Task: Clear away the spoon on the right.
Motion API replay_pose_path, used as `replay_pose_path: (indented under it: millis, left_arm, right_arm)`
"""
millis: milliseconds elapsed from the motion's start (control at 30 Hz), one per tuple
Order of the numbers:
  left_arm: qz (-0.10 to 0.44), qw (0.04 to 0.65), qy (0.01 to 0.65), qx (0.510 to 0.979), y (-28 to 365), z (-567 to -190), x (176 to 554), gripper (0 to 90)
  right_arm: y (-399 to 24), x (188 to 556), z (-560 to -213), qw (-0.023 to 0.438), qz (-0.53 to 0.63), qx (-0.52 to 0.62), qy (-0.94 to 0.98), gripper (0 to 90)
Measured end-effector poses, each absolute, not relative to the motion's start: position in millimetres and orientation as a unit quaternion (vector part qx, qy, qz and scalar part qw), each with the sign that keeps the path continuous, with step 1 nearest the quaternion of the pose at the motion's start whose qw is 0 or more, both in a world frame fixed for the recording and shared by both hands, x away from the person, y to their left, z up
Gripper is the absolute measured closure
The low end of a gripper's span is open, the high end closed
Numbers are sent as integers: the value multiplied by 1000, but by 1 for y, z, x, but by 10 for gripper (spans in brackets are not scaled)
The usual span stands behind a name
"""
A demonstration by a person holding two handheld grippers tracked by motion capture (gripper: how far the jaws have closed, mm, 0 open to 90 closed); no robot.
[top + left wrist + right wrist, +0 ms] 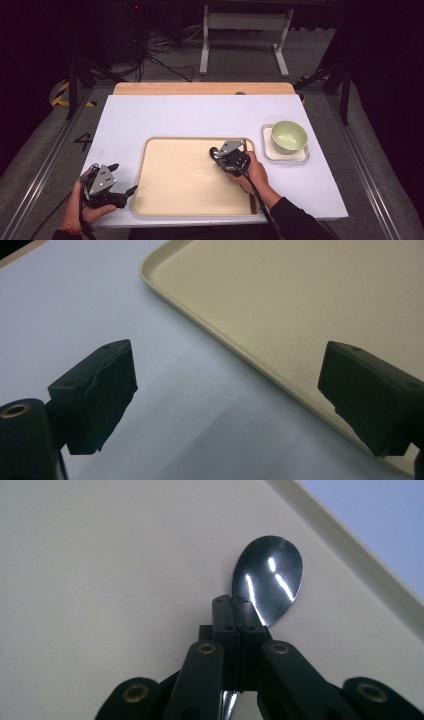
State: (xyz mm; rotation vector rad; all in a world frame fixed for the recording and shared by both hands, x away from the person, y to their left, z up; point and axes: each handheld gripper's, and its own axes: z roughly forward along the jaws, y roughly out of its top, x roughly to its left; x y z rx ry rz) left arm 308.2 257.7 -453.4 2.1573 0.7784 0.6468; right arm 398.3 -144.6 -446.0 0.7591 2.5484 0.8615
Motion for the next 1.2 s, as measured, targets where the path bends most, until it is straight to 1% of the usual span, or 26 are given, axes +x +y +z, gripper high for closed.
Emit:
replay_pose_path:
  millis: [33,200,633,867,967,1033,1133,1200]
  left_arm:
    - [250,372,305,840,257,-453,308,95]
    - [249,372,304,841,257,-453,309,95]
    - [248,374,296,843,252,-452,313,95]
    - [248,375,295,843,252,-452,314,94]
    - [249,374,297,842,252,-452,314,94]
    - [248,374,297,843,252,-452,313,94]
    - [250,373,298,843,253,-452,312,95]
    - [250,374,300,841,254,-452,311,94]
  right_arm:
    - [-150,399,-446,166,308,277,895,900]
    - [-162,402,-445,165,308,297,889,900]
    - [-181,408,-444,165,306,327,879,900]
    - [-185,409,-444,173,301,331,877,893]
    - [-185,408,-444,176,297,330,878,886]
    - [-186,409,-444,177,298,330,878,854]
    - [-187,407,-440,180,306,329,875,838]
    - [-186,404,-436,177,315,321,876,812]
